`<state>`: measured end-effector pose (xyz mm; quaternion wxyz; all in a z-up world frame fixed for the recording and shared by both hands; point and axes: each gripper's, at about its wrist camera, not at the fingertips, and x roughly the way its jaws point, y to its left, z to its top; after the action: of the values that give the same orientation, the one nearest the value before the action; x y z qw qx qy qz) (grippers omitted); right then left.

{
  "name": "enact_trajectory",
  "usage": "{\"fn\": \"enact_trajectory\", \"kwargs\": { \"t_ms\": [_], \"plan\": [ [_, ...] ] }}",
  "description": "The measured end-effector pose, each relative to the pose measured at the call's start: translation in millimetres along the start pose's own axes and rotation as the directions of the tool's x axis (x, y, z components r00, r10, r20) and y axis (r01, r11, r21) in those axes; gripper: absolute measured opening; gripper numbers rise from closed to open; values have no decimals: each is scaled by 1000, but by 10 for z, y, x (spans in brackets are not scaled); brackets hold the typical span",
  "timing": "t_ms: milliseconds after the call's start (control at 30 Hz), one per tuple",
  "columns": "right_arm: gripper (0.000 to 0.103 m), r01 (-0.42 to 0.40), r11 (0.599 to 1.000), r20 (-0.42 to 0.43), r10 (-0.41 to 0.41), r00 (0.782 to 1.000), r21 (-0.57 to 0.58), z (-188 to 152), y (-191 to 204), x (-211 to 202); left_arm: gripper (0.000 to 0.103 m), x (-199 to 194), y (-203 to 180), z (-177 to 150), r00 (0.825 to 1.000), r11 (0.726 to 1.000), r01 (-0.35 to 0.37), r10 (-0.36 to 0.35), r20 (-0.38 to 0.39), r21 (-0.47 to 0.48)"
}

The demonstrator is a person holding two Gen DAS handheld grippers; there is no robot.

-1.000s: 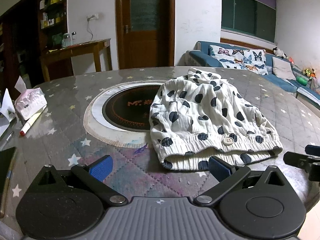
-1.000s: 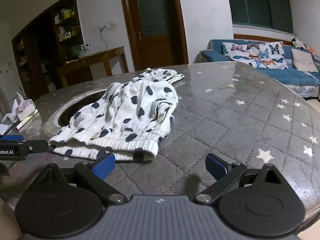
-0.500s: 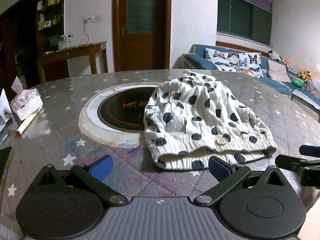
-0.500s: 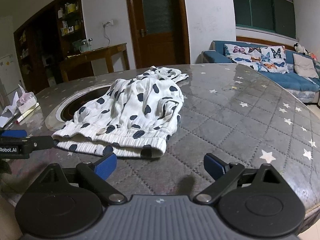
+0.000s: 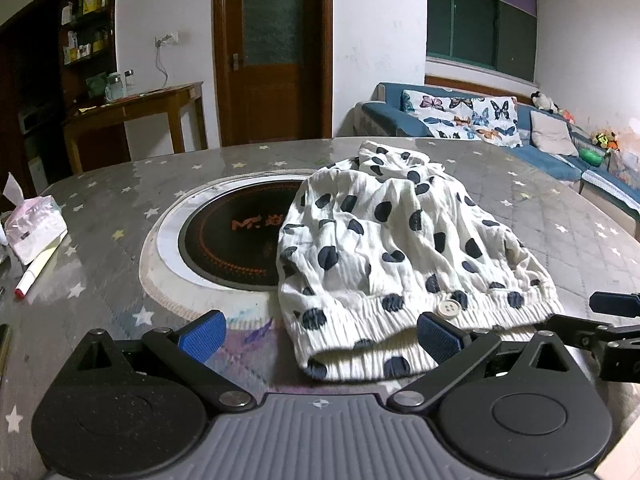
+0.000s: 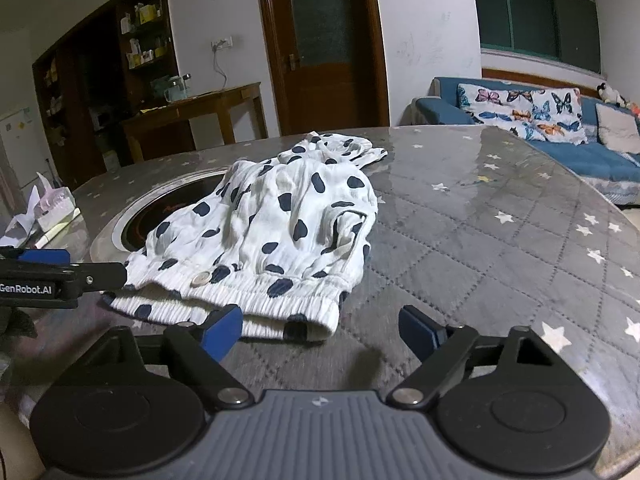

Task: Fold clothes
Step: 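Move both grippers toward the waistband of the polka-dot pants, then close both grippers on the elastic waistband of the pants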

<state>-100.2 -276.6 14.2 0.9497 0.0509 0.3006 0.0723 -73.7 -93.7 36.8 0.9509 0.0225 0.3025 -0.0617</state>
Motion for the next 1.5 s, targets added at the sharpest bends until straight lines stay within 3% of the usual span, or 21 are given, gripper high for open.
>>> {"fn": "enact_trajectory", "kwargs": {
  "t_ms": [233, 1000, 1233, 1433, 1500],
  "plan": [
    [83, -11, 1000, -7, 11, 1000, 0, 82, -30, 111, 101, 131, 13, 91, 1000, 1000, 12, -12, -9, 15],
    [66, -30, 999, -51, 30, 998, 15, 200, -142, 371, 78, 400, 81, 139, 994, 998, 64, -62, -88, 19],
    [57, -46, 999, -58, 47, 997, 17, 210, -155, 393, 59, 434, 90, 127, 989, 994, 108, -105, -106, 17],
    [40, -61, 998, -62, 62, 996, 18, 213, -150, 402, 40, 427, 90, 128, 985, 990, 143, -140, -104, 21],
    [33, -70, 997, -65, 71, 995, 18, 213, -138, 398, 26, 422, 94, 130, 984, 988, 150, -147, -101, 22]
  ]
}}
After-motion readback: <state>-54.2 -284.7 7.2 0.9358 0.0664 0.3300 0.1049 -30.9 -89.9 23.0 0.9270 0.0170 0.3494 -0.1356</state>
